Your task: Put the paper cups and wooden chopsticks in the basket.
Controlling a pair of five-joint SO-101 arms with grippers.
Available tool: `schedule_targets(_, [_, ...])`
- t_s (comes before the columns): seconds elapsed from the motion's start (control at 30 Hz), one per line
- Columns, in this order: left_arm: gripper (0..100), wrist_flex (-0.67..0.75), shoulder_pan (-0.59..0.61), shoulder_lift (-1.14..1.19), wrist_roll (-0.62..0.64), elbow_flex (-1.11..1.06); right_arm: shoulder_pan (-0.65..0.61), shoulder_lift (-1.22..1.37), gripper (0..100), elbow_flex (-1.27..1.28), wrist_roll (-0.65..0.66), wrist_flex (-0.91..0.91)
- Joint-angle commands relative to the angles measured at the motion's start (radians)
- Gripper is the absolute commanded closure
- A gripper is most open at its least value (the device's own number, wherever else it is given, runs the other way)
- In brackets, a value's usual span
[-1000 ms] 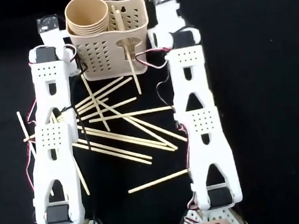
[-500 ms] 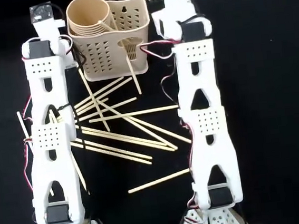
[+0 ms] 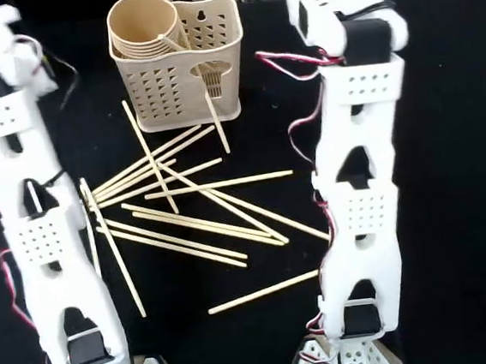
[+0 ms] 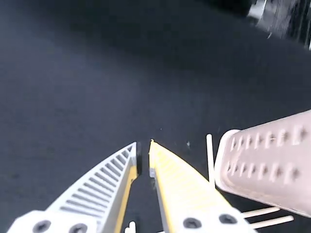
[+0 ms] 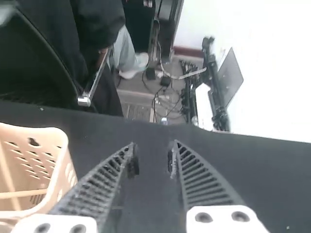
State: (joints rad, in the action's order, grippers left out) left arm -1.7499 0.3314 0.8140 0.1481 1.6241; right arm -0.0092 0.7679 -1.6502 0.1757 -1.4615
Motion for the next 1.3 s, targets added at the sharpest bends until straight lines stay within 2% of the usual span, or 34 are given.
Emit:
schedule_targets(0.0, [94, -0.012, 0.047, -0.19, -0.006, 0.033, 0.009, -0.134, 87.2, -0.018, 0.011, -0.051])
schedule_targets(0.1, [94, -0.014, 0.065, -0.282, -0.028, 0.01, 0.008, -0.193, 87.2, -0.01, 0.012, -0.126])
schedule_targets(0.2, [94, -0.014, 0.058, -0.381, -0.091, -0.127, 0.006, -0.22, 87.2, -0.008, 0.012, -0.207])
schedule_targets(0.33, [94, -0.014, 0.061, -0.559, -0.092, -0.453, 0.009, -0.234, 87.2, -0.008, 0.012, -0.307])
schedule_targets(0.47, [94, -0.014, 0.058, -0.796, -0.092, -0.82, 0.032, -0.272, 87.2, 0.081, 0.011, -0.307])
schedule_targets(0.63, [94, 0.058, 0.064, -1.094, -0.1, -1.262, 0.012, -0.429, 86.9, 0.367, 0.018, -0.305])
schedule_targets(0.9, [94, 0.407, 0.062, -1.505, -0.1, -2.038, -0.068, -0.759, 86.7, 0.862, 0.233, -0.305])
schedule_targets(1.0, [94, 0.46, 0.064, -1.62, -0.1, -2.218, -0.101, -0.843, 86.4, 1.043, 0.282, -0.305])
schedule_targets(1.13, [94, 0.465, 0.065, -1.749, -0.1, -2.387, -0.157, -0.932, 79.6, 1.296, 0.304, -0.304])
schedule_targets(1.27, [94, 0.463, 0.059, -1.869, -0.138, -2.523, -0.212, -1.021, 81.2, 1.598, 0.399, -0.233])
